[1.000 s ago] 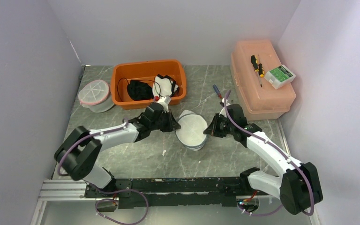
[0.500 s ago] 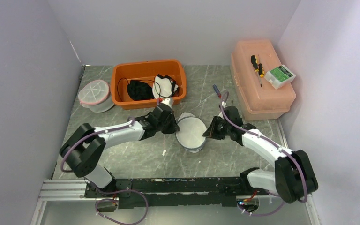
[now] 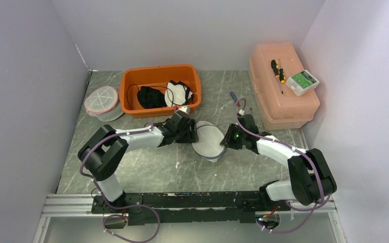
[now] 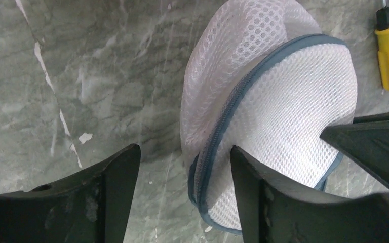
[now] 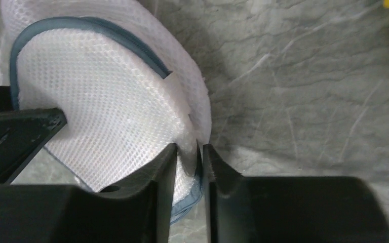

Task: Unzip the laundry bag and remove the bra
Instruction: Move the laundry bag to the center of the board.

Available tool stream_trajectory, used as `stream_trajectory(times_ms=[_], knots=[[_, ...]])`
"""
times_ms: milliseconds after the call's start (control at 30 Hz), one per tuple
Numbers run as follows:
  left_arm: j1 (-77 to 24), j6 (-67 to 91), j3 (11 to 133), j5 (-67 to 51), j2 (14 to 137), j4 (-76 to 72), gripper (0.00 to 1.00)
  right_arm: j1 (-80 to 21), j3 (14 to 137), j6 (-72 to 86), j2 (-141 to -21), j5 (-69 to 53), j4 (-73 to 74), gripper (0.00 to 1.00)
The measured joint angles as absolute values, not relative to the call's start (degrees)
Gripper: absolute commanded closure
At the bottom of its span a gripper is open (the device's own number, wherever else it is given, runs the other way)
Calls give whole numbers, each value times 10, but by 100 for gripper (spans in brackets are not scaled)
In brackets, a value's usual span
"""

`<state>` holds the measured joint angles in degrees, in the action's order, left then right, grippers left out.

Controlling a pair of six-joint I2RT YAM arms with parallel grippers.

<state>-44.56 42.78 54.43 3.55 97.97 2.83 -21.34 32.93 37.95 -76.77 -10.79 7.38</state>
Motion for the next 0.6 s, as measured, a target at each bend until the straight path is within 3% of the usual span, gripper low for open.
stream_trajectory(times_ms=[100, 233, 400, 467, 500, 600], knots=[[-446, 426, 544, 38, 969, 46, 15, -212, 329, 379, -771, -96, 72, 51], [-446, 420, 541, 38, 918, 72, 12, -212, 329, 379, -755, -81, 76, 38], [-446, 410, 534, 41, 828, 97, 14, -213, 345, 375, -675, -63, 115, 36], [-446, 408, 534, 42, 799, 104, 23, -216, 363, 372, -652, -60, 126, 44], [-446, 407, 533, 42, 791, 106, 30, -218, 369, 370, -643, -62, 127, 53], [-445, 398, 517, 18, 776, 70, 60, -222, 365, 372, -611, -96, 96, 70]])
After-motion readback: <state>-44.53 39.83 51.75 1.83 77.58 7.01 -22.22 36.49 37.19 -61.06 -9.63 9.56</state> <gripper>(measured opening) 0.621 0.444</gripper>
